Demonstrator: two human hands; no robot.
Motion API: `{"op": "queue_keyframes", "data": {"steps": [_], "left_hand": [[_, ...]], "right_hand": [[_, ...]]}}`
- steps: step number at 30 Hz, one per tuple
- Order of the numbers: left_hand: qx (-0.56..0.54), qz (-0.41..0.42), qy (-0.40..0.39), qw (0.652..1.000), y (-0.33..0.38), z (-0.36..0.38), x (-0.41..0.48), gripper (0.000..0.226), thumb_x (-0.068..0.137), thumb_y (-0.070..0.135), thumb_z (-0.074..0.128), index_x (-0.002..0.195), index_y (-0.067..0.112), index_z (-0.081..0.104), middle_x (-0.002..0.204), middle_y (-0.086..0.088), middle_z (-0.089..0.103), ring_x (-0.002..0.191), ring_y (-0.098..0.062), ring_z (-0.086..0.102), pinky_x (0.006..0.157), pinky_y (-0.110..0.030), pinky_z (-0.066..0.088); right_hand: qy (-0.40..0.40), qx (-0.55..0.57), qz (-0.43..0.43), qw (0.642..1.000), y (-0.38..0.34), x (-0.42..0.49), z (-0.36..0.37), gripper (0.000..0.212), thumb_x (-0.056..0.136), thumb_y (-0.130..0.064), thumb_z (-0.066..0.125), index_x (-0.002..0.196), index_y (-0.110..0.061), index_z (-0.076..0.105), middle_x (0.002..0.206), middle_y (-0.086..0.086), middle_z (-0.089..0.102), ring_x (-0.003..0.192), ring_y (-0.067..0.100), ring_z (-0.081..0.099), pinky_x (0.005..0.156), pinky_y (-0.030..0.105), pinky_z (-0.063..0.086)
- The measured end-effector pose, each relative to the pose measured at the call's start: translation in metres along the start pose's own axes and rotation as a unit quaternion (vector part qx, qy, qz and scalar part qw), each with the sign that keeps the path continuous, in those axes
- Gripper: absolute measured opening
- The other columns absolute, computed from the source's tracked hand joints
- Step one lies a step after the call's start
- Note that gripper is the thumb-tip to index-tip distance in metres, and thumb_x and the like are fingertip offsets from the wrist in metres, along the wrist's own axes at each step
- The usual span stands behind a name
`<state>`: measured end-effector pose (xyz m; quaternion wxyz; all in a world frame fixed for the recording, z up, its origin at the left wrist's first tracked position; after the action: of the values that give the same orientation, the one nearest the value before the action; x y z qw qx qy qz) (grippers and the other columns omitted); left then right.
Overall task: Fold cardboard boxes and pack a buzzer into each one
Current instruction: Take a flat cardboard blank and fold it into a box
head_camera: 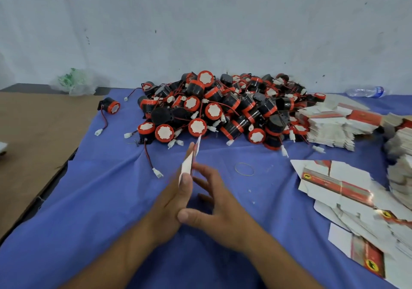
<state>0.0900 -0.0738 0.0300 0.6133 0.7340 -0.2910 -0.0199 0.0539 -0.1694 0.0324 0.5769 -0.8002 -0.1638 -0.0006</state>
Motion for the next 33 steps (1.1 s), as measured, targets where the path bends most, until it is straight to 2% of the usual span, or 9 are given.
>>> {"op": "queue_keyframes", "data": {"steps": [5, 10, 13, 17, 21, 24, 26, 28, 33], "left_hand": [[-0.227, -0.121, -0.086, 0.962, -0.006, 0.032, -0.009, 0.065, 0.093, 0.062, 0.038, 0.146, 0.023, 0.041, 0.14, -0.007, 0.057, 0.131, -0.023, 0.052, 0.104, -0.037, 0.047], [-0.041, -0.041, -0.056, 0.997, -0.001, 0.018, 0.0, 0.085, 0.082, 0.062, 0.063, 0.153, 0.034, 0.025, 0.14, 0.007, 0.053, 0.125, -0.012, 0.054, 0.091, -0.023, 0.053], [-0.011, -0.028, -0.041, 0.999, 0.002, 0.008, 0.005, 0.096, 0.069, 0.06, 0.076, 0.149, 0.051, 0.024, 0.125, 0.005, 0.061, 0.115, -0.024, 0.061, 0.089, -0.038, 0.057], [0.037, 0.015, -0.051, 0.998, 0.013, 0.004, 0.003, 0.104, 0.06, 0.082, 0.068, 0.148, 0.051, 0.024, 0.139, 0.011, 0.05, 0.111, -0.033, 0.059, 0.09, -0.052, 0.054], [0.104, 0.043, -0.078, 0.991, 0.022, 0.001, 0.0, 0.105, 0.06, 0.093, 0.053, 0.149, 0.053, 0.014, 0.137, 0.013, 0.041, 0.111, -0.026, 0.054, 0.092, -0.048, 0.051], [0.066, 0.036, -0.102, 0.992, 0.03, 0.002, -0.004, 0.098, 0.067, 0.088, 0.051, 0.15, 0.052, 0.013, 0.143, 0.007, 0.038, 0.128, -0.025, 0.046, 0.104, -0.049, 0.043], [0.016, 0.025, -0.105, 0.994, 0.031, -0.001, -0.008, 0.099, 0.073, 0.082, 0.053, 0.154, 0.042, 0.013, 0.151, 0.012, 0.037, 0.139, -0.014, 0.037, 0.112, -0.034, 0.035], [0.016, 0.012, -0.098, 0.995, 0.03, -0.004, -0.01, 0.103, 0.073, 0.084, 0.051, 0.153, 0.031, 0.014, 0.148, 0.02, 0.04, 0.138, 0.0, 0.036, 0.106, -0.015, 0.032], [-0.054, -0.048, -0.095, 0.993, 0.02, 0.007, -0.011, 0.103, 0.068, 0.087, 0.052, 0.149, 0.034, 0.017, 0.13, 0.033, 0.051, 0.125, 0.007, 0.046, 0.094, -0.014, 0.043]], "right_hand": [[0.089, -0.049, -0.025, 0.994, -0.002, 0.001, -0.028, 0.087, 0.071, -0.051, 0.081, 0.145, -0.047, 0.036, 0.142, -0.025, 0.047, 0.135, -0.006, 0.04, 0.103, 0.029, 0.049], [0.079, -0.062, -0.042, 0.994, -0.002, -0.001, -0.039, 0.078, 0.076, -0.033, 0.078, 0.144, -0.042, 0.041, 0.138, -0.025, 0.051, 0.119, 0.004, 0.056, 0.082, 0.036, 0.058], [0.057, -0.064, -0.036, 0.996, -0.001, -0.001, -0.042, 0.083, 0.073, -0.04, 0.083, 0.143, -0.044, 0.039, 0.134, -0.026, 0.05, 0.102, 0.008, 0.063, 0.076, 0.03, 0.056], [0.025, -0.033, -0.017, 0.999, -0.001, -0.001, -0.037, 0.081, 0.068, -0.034, 0.09, 0.132, -0.041, 0.041, 0.107, -0.015, 0.061, 0.074, 0.001, 0.055, 0.067, 0.022, 0.051], [-0.015, 0.018, -0.008, 1.0, -0.006, -0.004, -0.031, 0.052, 0.076, -0.014, 0.086, 0.112, -0.029, 0.052, 0.088, -0.031, 0.065, 0.075, -0.011, 0.061, 0.065, 0.007, 0.046], [-0.006, 0.012, -0.013, 1.0, -0.009, -0.007, -0.028, 0.057, 0.075, -0.029, 0.083, 0.122, -0.034, 0.051, 0.101, -0.021, 0.066, 0.089, 0.0, 0.062, 0.077, 0.018, 0.049], [0.013, 0.042, -0.014, 0.999, -0.008, -0.006, -0.031, 0.065, 0.075, -0.037, 0.079, 0.131, -0.037, 0.047, 0.106, -0.01, 0.068, 0.095, 0.007, 0.063, 0.081, 0.022, 0.049], [0.052, 0.117, -0.009, 0.992, -0.007, -0.004, -0.039, 0.06, 0.073, -0.041, 0.076, 0.127, -0.036, 0.052, 0.1, -0.006, 0.067, 0.091, 0.012, 0.064, 0.077, 0.024, 0.05], [0.062, 0.219, 0.022, 0.974, -0.003, -0.003, -0.038, 0.042, 0.074, -0.043, 0.077, 0.113, -0.037, 0.065, 0.091, -0.001, 0.07, 0.079, 0.017, 0.067, 0.065, 0.029, 0.053]]}}
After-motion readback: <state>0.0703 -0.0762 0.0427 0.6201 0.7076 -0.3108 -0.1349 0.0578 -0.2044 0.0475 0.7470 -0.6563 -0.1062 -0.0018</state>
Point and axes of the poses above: each hand's wrist, its own x-axis towards the middle knuckle, its own z-axis out of the palm, y = z × x, the point moved 8 cm from there along x, towards the middle knuckle
